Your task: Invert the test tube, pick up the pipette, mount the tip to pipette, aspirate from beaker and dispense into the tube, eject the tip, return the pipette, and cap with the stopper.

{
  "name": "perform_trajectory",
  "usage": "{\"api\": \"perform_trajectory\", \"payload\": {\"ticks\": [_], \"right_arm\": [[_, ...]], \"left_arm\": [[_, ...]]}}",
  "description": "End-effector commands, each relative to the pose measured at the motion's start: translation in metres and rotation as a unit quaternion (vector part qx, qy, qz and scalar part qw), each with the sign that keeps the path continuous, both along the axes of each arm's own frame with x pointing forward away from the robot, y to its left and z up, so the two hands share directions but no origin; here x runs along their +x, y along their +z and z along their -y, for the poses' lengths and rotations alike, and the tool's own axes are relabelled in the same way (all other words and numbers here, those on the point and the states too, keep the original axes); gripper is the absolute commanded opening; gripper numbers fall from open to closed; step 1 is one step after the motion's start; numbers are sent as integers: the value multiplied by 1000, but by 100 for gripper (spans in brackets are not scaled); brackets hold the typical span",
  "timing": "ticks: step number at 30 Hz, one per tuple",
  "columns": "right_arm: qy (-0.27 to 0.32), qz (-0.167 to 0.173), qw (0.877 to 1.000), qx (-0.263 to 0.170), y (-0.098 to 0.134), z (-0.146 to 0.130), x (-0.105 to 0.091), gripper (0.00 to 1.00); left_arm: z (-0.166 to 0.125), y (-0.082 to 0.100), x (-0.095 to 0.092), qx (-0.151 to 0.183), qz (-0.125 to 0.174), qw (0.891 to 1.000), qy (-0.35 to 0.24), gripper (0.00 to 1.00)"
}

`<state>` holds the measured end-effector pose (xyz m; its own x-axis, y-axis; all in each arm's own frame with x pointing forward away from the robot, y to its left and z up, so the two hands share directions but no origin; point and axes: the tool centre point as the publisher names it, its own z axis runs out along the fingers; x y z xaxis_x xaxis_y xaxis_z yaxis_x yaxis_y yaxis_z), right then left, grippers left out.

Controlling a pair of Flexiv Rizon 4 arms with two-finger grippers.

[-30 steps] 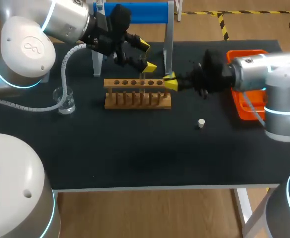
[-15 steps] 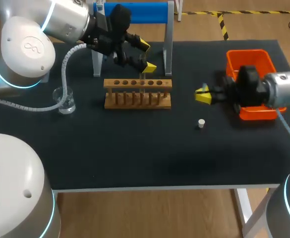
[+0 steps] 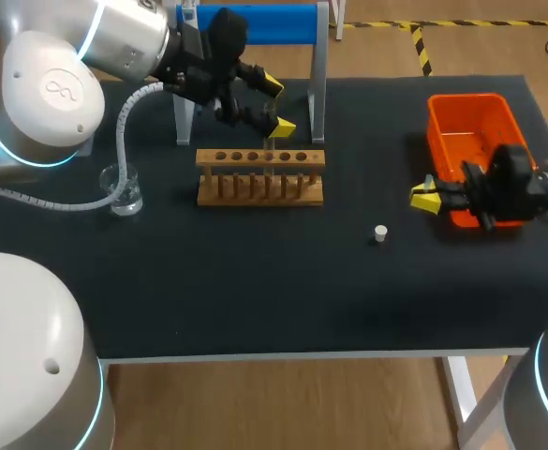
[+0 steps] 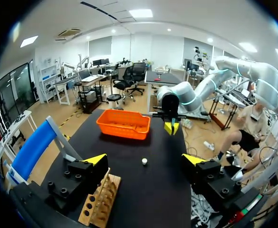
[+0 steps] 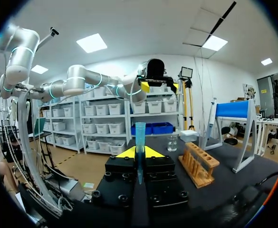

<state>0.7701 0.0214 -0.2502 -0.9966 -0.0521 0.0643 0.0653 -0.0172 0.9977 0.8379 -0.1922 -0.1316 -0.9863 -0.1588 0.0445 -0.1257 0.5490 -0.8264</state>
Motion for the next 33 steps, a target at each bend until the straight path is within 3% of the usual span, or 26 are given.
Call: {"api": "perform_trajectory", "payload": {"ticks": [1,33], "right_arm": [[4,1,1000,-1,-2,6,-2,0],[-4,-1,1000,-15,-5,8,-4,0]], "left_arm": [[0,1,0,1,-1,1000,0,100],[0,1,0,1,-1,1000,0,100]]}}
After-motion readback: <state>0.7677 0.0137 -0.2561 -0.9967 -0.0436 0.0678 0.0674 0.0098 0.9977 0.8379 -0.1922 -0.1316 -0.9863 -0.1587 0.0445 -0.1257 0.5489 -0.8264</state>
